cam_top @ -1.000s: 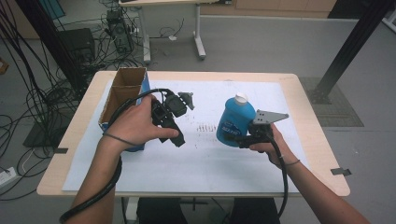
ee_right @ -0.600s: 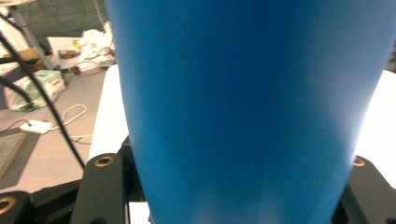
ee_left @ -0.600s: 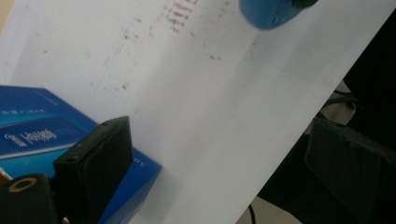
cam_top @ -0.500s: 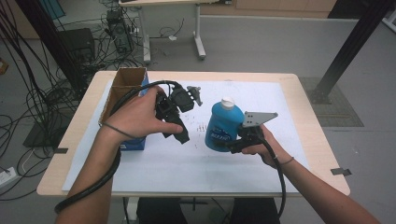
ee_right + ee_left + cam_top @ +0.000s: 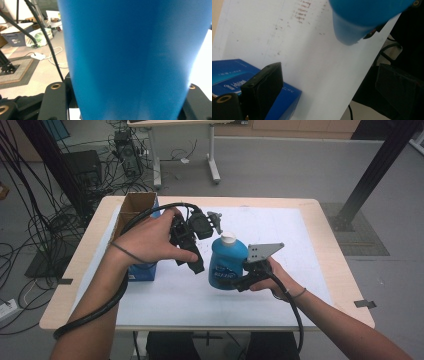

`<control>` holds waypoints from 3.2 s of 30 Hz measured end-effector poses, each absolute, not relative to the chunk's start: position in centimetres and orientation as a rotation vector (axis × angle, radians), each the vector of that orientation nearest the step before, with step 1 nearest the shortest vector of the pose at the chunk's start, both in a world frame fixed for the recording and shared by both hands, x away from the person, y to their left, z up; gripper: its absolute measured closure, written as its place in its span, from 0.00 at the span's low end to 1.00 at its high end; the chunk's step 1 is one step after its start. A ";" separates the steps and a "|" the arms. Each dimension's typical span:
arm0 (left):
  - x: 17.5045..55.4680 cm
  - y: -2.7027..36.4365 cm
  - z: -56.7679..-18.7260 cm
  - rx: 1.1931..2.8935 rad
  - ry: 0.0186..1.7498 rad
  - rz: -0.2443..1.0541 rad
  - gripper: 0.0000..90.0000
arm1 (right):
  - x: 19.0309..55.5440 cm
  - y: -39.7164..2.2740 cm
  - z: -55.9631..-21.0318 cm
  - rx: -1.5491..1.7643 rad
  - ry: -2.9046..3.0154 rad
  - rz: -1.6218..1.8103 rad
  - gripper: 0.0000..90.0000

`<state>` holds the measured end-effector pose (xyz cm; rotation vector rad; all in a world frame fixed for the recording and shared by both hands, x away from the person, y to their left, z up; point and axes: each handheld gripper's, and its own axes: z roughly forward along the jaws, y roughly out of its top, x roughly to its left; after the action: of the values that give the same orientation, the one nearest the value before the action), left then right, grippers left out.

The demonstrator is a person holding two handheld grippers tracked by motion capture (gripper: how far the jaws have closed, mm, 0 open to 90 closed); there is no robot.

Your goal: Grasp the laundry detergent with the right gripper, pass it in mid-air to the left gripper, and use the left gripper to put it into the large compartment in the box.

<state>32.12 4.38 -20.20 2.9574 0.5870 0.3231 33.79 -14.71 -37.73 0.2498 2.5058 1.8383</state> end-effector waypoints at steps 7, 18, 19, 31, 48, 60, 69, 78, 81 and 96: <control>31.6 3.7 -20.0 2.975 0.505 0.299 0.09 | 33.4 -13.8 -37.4 0.193 2.530 1.834 0.44; 31.1 2.7 -19.9 3.031 0.381 0.206 0.09 | 33.0 -12.3 -37.4 0.116 2.562 1.808 0.44; 31.1 2.7 -19.9 3.031 0.381 0.206 0.09 | 33.0 -12.3 -37.4 0.116 2.562 1.808 0.44; 31.1 2.1 -20.2 3.066 0.350 0.149 0.09 | 32.7 -11.0 -37.3 0.060 2.575 1.805 0.44; 31.2 1.9 -20.4 3.112 0.340 0.098 0.11 | 32.5 -10.3 -37.4 0.029 2.580 1.786 0.45; 31.3 2.0 -20.4 3.110 0.343 0.102 0.10 | 32.5 -10.4 -37.4 0.028 2.581 1.785 0.45; 31.2 1.9 -20.3 3.113 0.330 0.101 0.10 | 32.5 -10.4 -37.4 0.035 2.582 1.791 0.45; 31.1 1.9 -20.3 3.112 0.333 0.101 0.10 | 32.5 -10.5 -37.3 0.039 2.582 1.795 0.45; 31.1 1.8 -20.3 3.111 0.330 0.103 0.10 | 32.5 -10.5 -37.4 0.043 2.583 1.798 0.45; 31.0 1.8 -20.3 3.113 0.334 0.105 0.10 | 32.4 -10.5 -37.4 0.040 2.583 1.796 0.45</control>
<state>30.97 1.84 -20.29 3.1127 0.3336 0.1052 32.39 -10.50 -37.41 0.0403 2.5834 1.7964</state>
